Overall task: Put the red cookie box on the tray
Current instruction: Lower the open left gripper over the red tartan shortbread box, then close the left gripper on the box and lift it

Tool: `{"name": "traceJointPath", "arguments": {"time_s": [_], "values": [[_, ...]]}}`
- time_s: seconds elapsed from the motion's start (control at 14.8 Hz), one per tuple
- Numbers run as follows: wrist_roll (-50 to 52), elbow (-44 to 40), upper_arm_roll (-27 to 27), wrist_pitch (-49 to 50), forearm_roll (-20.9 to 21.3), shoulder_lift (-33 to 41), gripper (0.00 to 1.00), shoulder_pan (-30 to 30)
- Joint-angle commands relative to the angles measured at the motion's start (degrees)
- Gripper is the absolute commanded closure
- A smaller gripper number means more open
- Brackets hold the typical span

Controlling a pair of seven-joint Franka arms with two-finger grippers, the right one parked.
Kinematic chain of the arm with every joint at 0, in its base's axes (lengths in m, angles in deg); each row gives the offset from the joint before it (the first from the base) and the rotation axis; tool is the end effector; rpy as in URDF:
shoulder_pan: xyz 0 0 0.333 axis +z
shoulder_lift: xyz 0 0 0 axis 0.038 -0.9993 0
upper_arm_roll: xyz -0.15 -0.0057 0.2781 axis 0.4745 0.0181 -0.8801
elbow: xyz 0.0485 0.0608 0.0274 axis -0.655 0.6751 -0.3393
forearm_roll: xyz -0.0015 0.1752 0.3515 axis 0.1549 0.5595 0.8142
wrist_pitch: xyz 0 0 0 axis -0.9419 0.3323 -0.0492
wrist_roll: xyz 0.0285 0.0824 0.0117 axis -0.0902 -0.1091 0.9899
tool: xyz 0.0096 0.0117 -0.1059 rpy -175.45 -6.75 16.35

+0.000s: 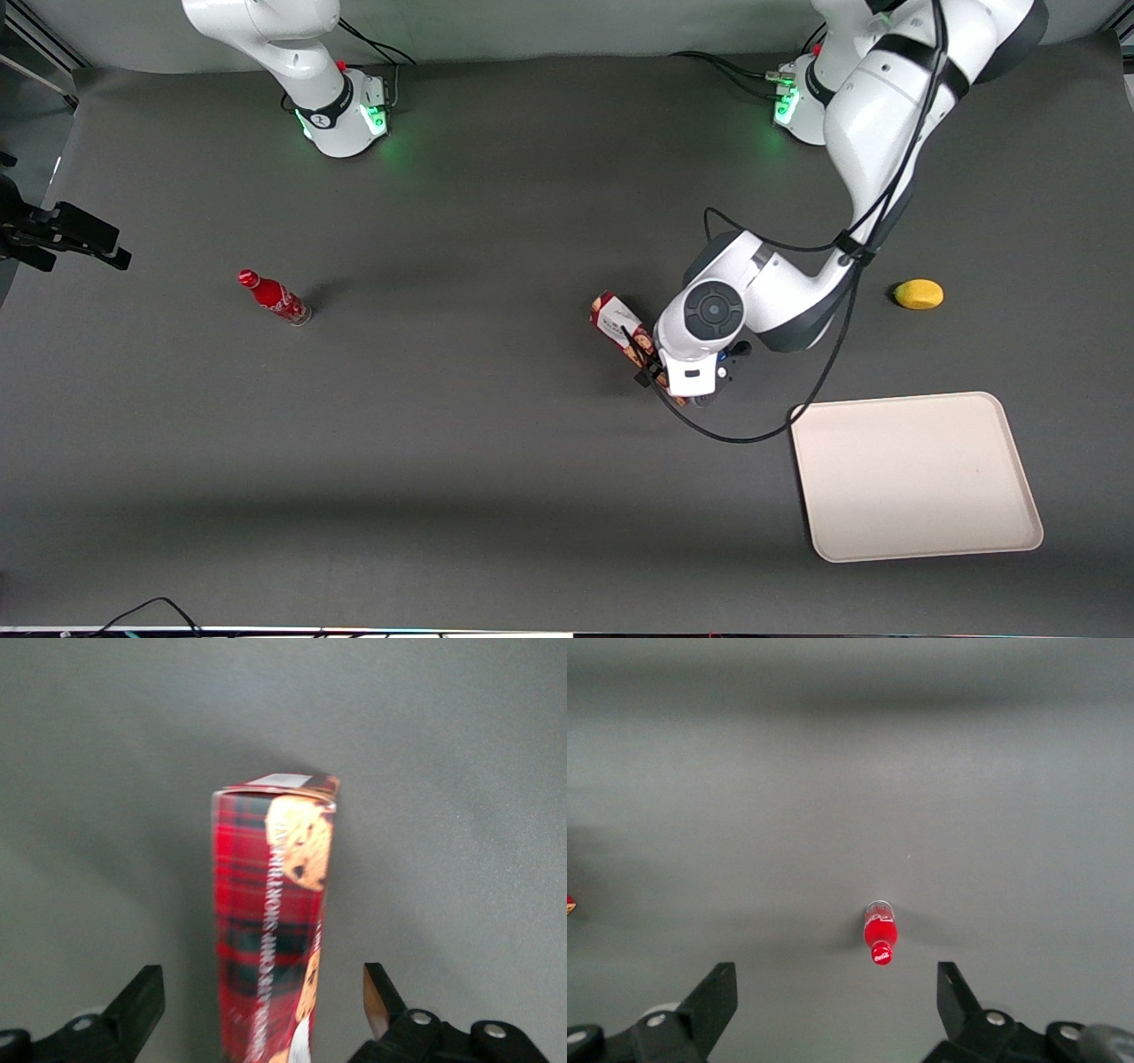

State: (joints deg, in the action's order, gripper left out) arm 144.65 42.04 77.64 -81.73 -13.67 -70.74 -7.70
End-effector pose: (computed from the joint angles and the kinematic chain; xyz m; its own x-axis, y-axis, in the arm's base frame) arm 0.5756 -0.3666 0.2345 0.6504 0.7483 -0.1307 0.7491 -0.6603 -0.0525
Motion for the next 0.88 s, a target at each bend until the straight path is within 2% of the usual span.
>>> {"name": "traceJointPath", "arguments": {"time_s": [0.0, 0.07, 0.14, 0.68, 0.81], "values": [[4.06, 0.92, 0.22, -3.3, 5.07, -1.64, 0.21, -0.28], [4.24, 1.27, 0.22, -3.56, 5.78, -2.08, 0.64, -0.63], [4.93, 1.36, 0.22, -4.09, 5.88, -2.25, 1.0, -0.81], [2.93, 0.4, 0.22, -2.34, 5.96, -0.51, 1.0, 1.03], [-0.93, -2.31, 1.18, 2.55, 5.18, 1.78, 1.0, 2.09]]}}
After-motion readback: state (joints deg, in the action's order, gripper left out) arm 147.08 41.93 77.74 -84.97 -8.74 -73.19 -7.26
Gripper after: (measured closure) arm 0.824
